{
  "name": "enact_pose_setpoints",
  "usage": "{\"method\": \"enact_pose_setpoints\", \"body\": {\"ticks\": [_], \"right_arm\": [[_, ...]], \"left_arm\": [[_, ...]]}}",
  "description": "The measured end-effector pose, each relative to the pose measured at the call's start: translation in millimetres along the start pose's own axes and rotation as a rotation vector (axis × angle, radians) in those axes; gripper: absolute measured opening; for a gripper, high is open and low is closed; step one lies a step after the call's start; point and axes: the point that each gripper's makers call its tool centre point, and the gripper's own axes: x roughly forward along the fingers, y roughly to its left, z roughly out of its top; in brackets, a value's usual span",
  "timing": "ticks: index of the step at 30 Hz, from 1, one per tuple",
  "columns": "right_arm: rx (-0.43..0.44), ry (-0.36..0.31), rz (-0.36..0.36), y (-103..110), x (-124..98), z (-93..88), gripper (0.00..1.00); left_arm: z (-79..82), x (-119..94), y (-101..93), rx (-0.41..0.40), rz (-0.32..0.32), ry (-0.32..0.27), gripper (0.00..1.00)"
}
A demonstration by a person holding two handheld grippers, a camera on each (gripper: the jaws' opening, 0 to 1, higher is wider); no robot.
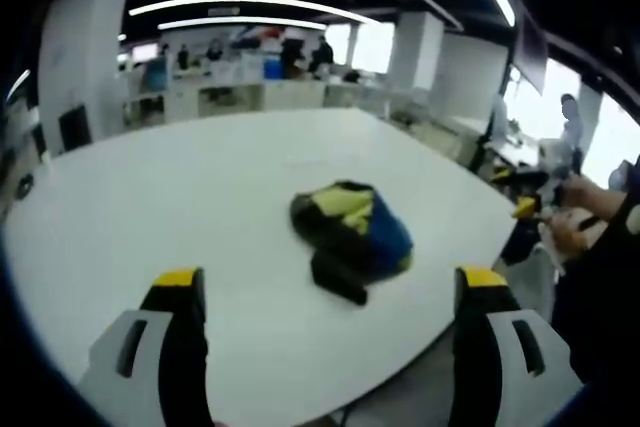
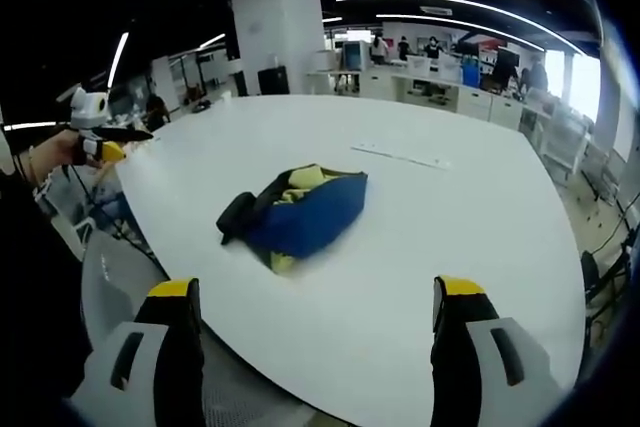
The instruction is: Fold the garment on the visible template until the final outline fits inside the template.
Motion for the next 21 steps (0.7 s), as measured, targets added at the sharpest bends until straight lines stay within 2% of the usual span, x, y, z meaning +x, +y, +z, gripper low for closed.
{"method": "enact_pose_setpoints", "body": {"ticks": [12,16,21], "right_arm": [[0.018,-0.003,0.021,-7.8,15.5,6.1,0.93],[-0.008,0.022,0.032,-11.4,23.6,8.4,0.90],[-0.017,0.011,0.042,-16.1,30.5,18.0,0.87]], "left_arm": [[1.8,19.3,2.6,-0.017,-0.018,0.013,0.97],[2.5,28.0,4.2,-0.016,-0.025,0.019,0.94],[3.9,36.5,6.9,-0.014,-0.030,0.027,0.92]]}}
